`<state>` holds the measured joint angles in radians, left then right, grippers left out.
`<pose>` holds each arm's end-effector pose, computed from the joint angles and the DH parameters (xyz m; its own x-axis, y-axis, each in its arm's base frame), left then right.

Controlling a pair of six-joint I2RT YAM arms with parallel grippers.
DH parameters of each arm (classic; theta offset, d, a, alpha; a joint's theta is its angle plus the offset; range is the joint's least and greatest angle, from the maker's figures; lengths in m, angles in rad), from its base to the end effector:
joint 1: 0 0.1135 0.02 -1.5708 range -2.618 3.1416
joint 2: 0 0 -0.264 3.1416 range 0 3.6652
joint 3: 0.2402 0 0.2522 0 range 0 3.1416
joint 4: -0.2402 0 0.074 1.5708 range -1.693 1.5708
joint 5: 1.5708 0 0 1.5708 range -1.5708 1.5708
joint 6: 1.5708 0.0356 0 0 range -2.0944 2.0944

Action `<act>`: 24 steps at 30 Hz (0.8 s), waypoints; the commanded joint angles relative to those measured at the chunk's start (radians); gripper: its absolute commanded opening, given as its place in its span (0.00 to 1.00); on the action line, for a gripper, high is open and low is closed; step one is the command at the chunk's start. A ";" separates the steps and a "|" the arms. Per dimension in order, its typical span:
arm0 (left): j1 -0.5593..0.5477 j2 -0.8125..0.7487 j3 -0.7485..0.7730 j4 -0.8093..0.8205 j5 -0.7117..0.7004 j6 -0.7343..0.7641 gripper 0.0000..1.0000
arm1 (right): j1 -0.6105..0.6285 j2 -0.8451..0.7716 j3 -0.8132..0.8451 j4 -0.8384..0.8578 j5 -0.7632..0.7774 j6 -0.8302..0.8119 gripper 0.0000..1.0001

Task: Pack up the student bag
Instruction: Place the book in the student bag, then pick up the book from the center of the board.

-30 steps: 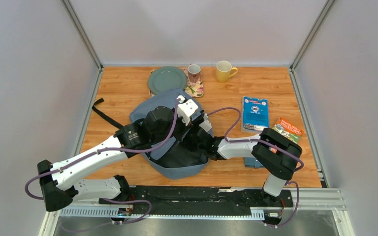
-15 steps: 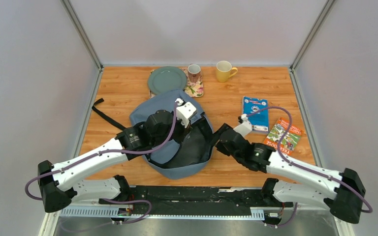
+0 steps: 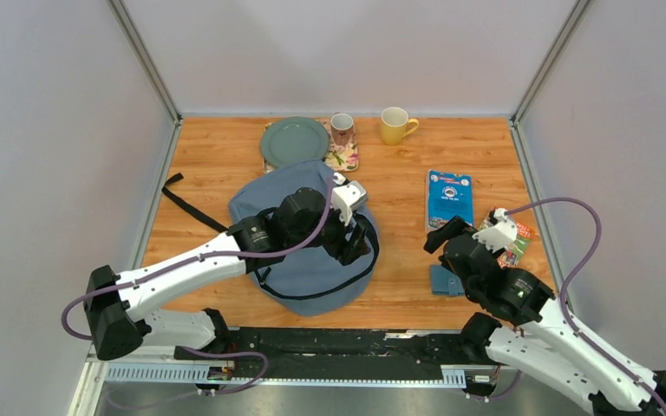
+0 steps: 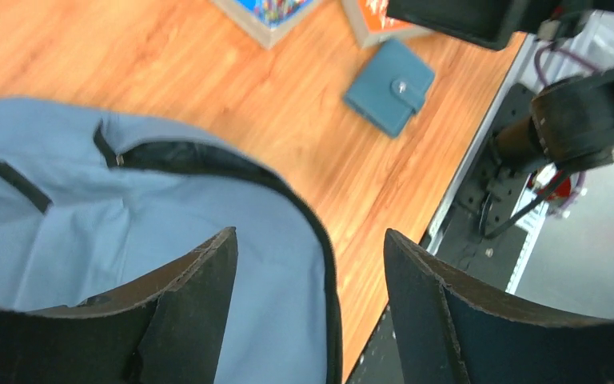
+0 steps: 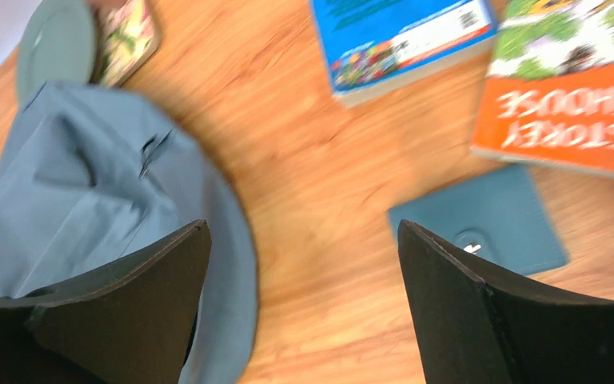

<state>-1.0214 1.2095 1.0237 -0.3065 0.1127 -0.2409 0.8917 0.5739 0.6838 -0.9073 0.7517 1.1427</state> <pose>0.1401 -0.2365 0.3225 -0.4542 0.2878 -0.8431 0.8143 0.5180 -0.2619 0.0849 0.0665 0.2718 -0.4311 0.5240 -0.7345 0.2973 0.8511 0.4327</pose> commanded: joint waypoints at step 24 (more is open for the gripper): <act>0.215 1.002 0.776 0.352 0.192 -0.325 0.77 | -1.020 1.030 0.434 0.479 -0.736 -0.612 0.91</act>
<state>-0.8139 2.1715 1.7397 -0.0605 0.2348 -0.4934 -0.0872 1.5204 1.0733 -0.5022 0.1013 0.5846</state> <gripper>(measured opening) 0.769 0.918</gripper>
